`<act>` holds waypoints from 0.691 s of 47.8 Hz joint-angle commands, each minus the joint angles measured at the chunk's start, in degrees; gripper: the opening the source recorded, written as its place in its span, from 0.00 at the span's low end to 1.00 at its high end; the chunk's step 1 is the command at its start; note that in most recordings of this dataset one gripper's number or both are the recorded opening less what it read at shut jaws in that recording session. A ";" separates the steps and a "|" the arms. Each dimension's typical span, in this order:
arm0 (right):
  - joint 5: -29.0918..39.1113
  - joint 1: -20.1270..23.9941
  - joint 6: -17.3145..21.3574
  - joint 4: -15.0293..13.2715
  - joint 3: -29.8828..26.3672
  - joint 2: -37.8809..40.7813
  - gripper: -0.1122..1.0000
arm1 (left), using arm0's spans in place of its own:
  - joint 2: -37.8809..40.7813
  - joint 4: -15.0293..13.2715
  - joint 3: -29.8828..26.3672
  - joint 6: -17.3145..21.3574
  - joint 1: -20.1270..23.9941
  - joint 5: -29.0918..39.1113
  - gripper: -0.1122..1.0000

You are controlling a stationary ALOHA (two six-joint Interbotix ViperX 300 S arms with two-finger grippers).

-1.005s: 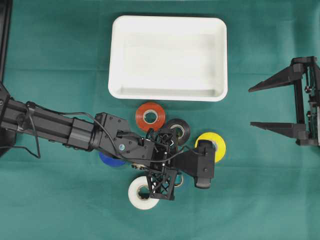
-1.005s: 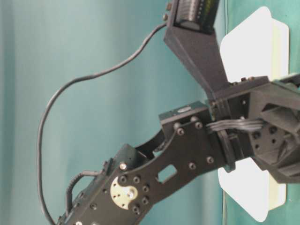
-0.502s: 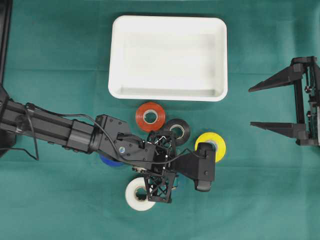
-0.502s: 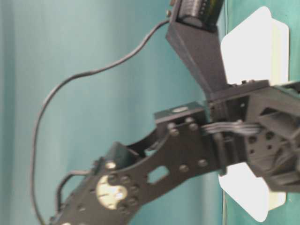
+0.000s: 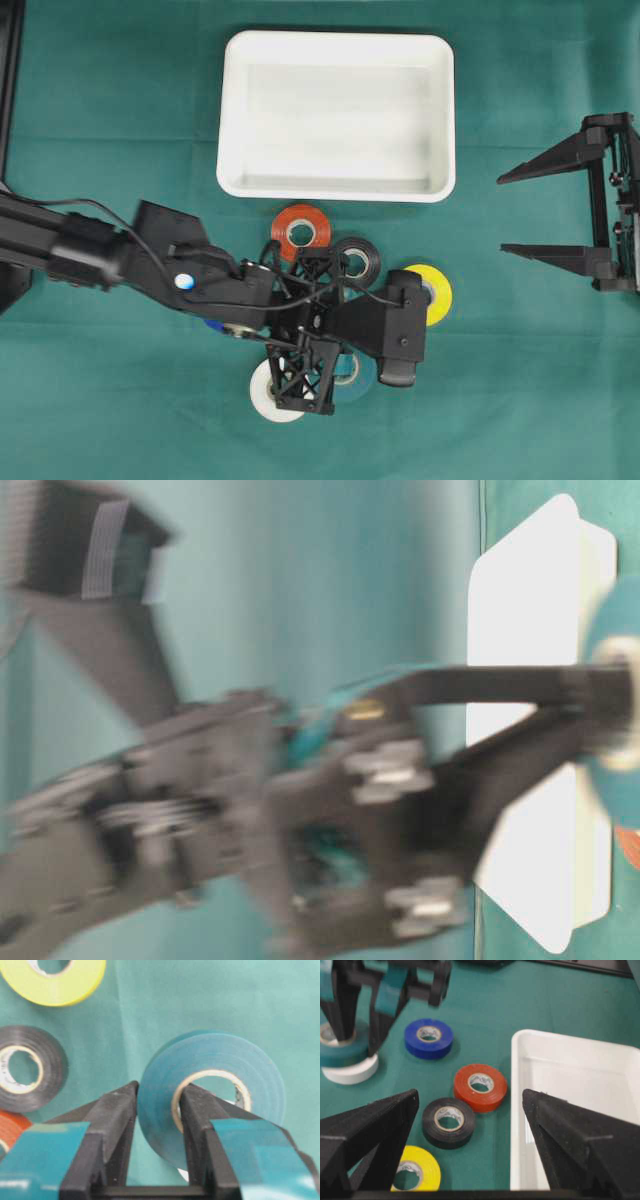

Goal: Pick up the tape from a random location and place it into the white case.
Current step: 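Close the left gripper on the teal roll and lift it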

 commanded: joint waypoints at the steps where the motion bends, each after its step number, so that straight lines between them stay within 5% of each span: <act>1: -0.18 -0.09 0.09 0.00 -0.70 0.09 0.92 | -3.60 0.26 -2.20 0.00 -0.35 0.88 0.28; 33: 0.70 0.00 0.18 0.00 -0.79 0.09 0.92 | -10.20 1.23 -10.28 0.00 -1.14 10.46 0.28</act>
